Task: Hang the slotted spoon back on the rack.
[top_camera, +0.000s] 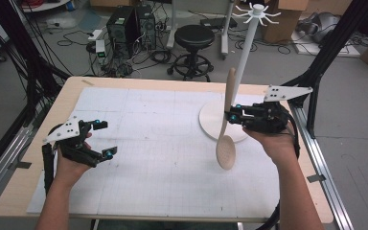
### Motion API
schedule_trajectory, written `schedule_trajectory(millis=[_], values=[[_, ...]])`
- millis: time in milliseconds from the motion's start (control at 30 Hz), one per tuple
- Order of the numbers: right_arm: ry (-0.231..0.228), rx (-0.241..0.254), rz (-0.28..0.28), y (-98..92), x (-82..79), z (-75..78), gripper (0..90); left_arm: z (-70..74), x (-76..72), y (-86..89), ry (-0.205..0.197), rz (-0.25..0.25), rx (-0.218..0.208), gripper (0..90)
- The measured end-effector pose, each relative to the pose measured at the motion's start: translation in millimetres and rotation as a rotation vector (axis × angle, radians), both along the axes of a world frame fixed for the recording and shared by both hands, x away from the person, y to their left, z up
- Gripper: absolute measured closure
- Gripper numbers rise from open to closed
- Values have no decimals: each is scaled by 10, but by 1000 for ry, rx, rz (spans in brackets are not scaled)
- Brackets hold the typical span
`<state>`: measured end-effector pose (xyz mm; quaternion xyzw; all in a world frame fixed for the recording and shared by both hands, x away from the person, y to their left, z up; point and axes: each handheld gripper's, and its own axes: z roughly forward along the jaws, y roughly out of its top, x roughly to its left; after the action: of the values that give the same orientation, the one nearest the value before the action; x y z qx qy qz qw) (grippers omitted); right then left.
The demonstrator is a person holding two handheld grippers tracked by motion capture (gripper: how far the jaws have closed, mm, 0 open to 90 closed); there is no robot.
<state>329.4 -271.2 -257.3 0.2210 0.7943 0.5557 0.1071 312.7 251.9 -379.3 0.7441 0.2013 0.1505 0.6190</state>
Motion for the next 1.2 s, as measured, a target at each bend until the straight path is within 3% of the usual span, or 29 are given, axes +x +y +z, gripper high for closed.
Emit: schedule_trajectory(millis=[933,1200], values=[[-58,-33,-76,-412,111,448,759,15,-16,2,-4,4,7,17],[-61,-55,-122,-534,239,574,759,10,-15,8,1,6,1,17]])
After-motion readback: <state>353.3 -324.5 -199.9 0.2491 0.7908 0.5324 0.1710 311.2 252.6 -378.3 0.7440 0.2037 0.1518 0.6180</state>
